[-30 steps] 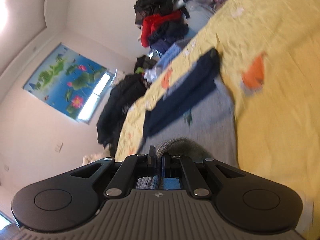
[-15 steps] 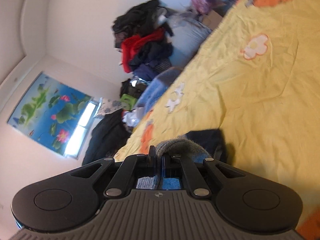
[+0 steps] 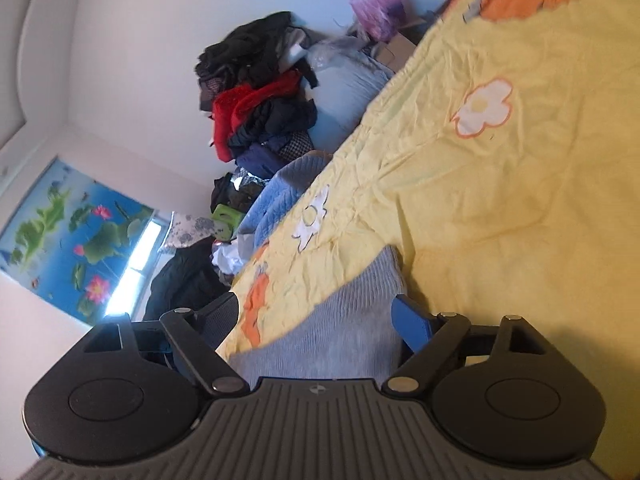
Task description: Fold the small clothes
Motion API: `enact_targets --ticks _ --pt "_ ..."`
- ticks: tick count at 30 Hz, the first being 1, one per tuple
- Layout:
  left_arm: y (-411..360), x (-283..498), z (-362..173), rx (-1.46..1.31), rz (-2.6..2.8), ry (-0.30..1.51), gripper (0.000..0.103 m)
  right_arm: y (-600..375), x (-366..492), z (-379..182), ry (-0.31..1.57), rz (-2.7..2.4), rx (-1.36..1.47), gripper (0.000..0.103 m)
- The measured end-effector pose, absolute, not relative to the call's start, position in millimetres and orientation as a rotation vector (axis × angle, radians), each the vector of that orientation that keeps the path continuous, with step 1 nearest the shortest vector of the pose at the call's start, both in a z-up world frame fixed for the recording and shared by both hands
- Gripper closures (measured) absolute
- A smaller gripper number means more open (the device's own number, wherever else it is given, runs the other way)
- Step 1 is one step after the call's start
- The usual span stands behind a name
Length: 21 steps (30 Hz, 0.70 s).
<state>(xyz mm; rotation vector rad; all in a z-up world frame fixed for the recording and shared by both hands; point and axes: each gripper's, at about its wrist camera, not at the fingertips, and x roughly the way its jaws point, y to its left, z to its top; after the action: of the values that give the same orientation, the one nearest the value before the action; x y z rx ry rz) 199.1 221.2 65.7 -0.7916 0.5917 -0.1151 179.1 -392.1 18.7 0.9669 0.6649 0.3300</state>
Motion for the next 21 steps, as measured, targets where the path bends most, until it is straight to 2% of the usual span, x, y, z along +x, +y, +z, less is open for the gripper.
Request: enact_targets --ticks 4,11,15,21 --pt "224.9 118.4 51.6 -0.812 -0.079 0.617 0.019 -400.4 92.8 27.7 0.628 0.383 0.970 0.016" --pt "217.6 19.9 0.6 -0.967 -0.051 0.705 0.019 -390.8 -17.5 -9.0 0.758 0.296 1.040 0.016" --pt "194.4 18.5 -0.9 -0.963 -0.106 0.701 0.019 -363.2 -19.4 -8.0 0.772 0.295 0.956 0.017" --pt "165.9 47.6 -6.4 -0.996 -0.167 0.681 0.019 -329.9 29.5 -10.9 0.734 0.277 0.957 0.019"
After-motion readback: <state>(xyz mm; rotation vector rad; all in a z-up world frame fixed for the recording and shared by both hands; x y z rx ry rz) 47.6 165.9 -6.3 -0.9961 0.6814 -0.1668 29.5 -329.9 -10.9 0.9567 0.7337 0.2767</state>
